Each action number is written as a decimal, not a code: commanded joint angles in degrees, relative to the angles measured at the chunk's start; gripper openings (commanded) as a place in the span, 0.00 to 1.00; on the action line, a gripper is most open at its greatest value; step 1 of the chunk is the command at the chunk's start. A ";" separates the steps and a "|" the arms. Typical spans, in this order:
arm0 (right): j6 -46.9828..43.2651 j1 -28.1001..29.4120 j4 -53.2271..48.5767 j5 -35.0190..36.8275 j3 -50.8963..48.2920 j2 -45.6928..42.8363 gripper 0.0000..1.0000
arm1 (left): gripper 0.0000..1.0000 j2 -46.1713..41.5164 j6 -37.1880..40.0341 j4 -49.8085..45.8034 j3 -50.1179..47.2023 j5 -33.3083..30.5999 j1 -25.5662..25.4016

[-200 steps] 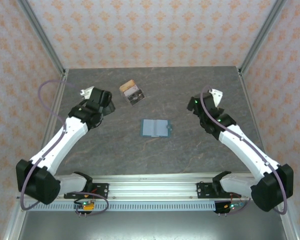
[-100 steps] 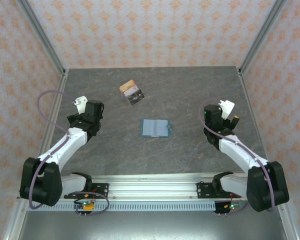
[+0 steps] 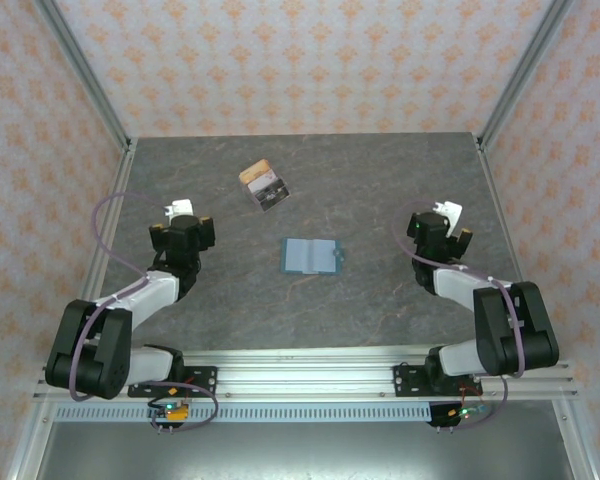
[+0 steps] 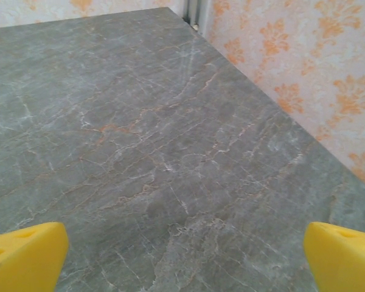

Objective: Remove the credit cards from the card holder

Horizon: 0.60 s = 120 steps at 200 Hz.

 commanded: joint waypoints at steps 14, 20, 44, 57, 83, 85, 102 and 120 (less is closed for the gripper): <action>-1.60 -2.82 11.52 -11.15 -2.88 1.70 0.99 | 1.00 0.86 3.97 12.14 -2.91 6.87 1.24; -1.62 -3.04 12.28 -11.81 -3.14 2.29 1.00 | 1.00 0.97 3.96 14.03 -4.01 7.11 1.35; -2.01 -3.07 15.87 -13.37 -4.11 4.94 0.99 | 1.00 2.76 3.82 20.95 -7.31 7.92 1.81; -2.05 -3.07 17.03 -13.52 -4.08 6.39 1.00 | 1.00 3.59 3.44 20.89 -6.87 7.56 2.00; -2.22 -3.15 17.66 -13.79 -4.01 7.56 0.99 | 1.00 6.65 2.32 21.45 -5.75 8.40 3.09; -2.21 -3.16 17.84 -13.79 -4.06 7.64 0.99 | 1.00 7.06 2.23 21.62 -5.63 8.64 3.24; -2.21 -3.16 17.78 -13.85 -3.91 7.73 0.99 | 1.00 10.01 2.87 22.17 -4.63 10.64 3.57; -2.24 -3.12 17.78 -13.85 -3.86 7.80 1.00 | 1.00 11.36 2.71 23.72 -4.84 10.32 3.48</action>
